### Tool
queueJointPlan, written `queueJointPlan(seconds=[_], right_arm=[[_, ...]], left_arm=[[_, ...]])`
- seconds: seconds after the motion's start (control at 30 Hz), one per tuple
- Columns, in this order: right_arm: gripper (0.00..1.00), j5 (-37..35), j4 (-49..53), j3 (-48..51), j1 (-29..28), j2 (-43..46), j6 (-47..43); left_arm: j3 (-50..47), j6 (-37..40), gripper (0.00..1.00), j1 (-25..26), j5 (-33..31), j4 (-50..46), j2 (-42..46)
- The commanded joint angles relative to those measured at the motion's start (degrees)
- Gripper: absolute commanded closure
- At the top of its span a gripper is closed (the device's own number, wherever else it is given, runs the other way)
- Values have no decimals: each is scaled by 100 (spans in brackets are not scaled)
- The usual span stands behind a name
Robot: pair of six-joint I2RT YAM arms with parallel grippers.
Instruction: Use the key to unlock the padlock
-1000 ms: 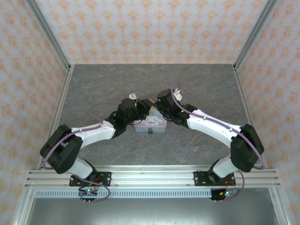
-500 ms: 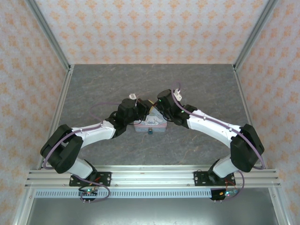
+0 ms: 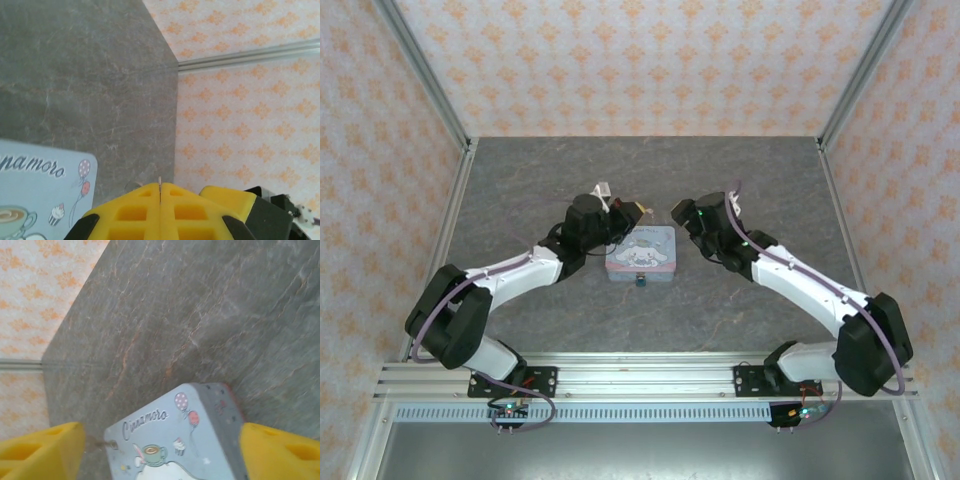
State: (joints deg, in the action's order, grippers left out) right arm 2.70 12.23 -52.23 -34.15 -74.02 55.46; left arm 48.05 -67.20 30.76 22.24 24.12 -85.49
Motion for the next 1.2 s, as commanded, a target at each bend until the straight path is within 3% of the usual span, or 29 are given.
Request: queueJointPlan(seconds=[0.0,0.13,0.47,0.7,0.97,1.17], right_arm=[[13,479,-11,104,167,148,-727],[8,1532,-1456,779,564,312,-846],[19,2833,-3276,1214,926,344,-1092],[37,3217,-4547,1296,920,-16,-706],[43,3355,-5756,1307,912,-526,-124],[47,3469,-6119,1303,895,-767,52]], left_arm=[[447,1264,100,-120,634,-640,278],[673,1889,100,-320,1164,-870,289],[663,2305,100,-687,2261,-492,86],[598,2002,100,-688,2380,-148,7],[348,1175,100,-688,2500,927,-328],[365,1086,100,-693,2557,1060,-423]])
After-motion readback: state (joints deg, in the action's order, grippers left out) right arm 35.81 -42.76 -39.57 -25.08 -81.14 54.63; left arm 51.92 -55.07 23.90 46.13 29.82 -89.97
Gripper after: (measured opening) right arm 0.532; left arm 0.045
